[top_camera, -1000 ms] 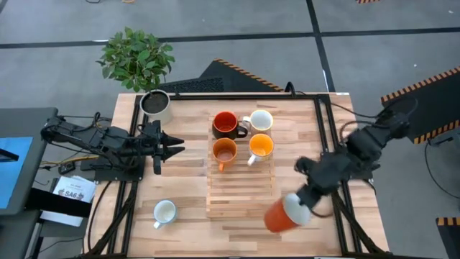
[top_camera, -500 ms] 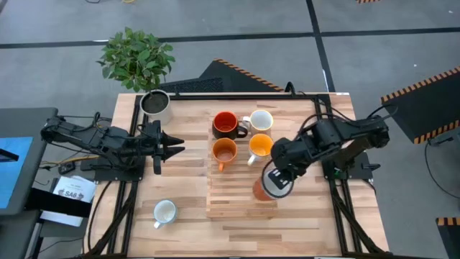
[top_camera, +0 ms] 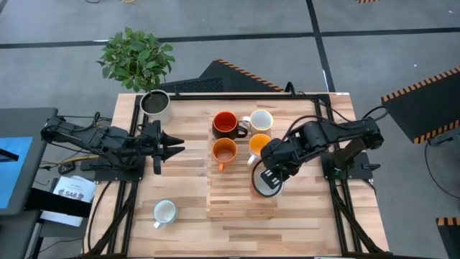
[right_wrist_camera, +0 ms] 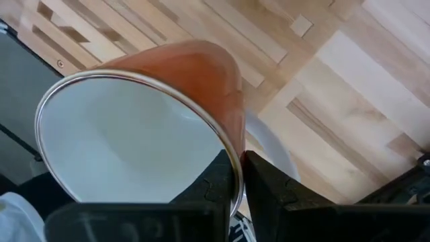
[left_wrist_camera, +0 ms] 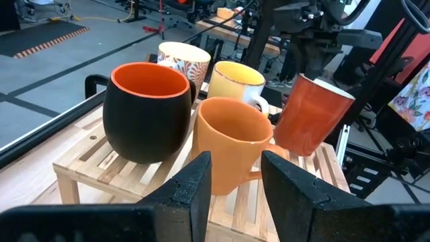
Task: Place coffee mugs
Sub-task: Put the white orange mug on the shelf
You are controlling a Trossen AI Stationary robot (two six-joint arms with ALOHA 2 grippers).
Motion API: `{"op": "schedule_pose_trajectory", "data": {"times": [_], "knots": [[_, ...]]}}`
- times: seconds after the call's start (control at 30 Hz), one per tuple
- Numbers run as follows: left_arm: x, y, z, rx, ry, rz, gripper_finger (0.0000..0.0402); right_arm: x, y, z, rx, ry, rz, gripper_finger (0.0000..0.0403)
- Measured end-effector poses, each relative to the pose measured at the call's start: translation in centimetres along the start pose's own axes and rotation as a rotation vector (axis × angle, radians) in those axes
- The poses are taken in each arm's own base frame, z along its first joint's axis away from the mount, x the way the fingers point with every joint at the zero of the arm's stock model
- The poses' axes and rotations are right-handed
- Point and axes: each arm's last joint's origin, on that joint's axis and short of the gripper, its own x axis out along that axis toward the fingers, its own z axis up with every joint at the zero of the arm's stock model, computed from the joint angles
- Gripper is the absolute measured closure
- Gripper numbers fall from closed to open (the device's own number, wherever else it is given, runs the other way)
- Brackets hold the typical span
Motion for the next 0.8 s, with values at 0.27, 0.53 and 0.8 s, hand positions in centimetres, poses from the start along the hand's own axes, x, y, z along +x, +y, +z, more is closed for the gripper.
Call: {"op": "schedule_pose_trajectory", "data": {"times": [0.27,0.53,0.8], "knots": [[0.0,0.0,0.0,0.000,0.000,-0.001,0.0287,-0.1,-0.2,0.6,-0.006,-0.031,-0.006,0.0338],[0.0,0.0,0.0,0.000,0.002,-0.005,0.0287,-0.2,-0.4,1.1,-0.015,-0.055,-0.012,0.0334],[0.0,0.0,0.0,0.000,0.002,-0.005,0.0287,-0.2,-0.5,1.2,-0.051,-0.075,-0.021,0.0281]]}}
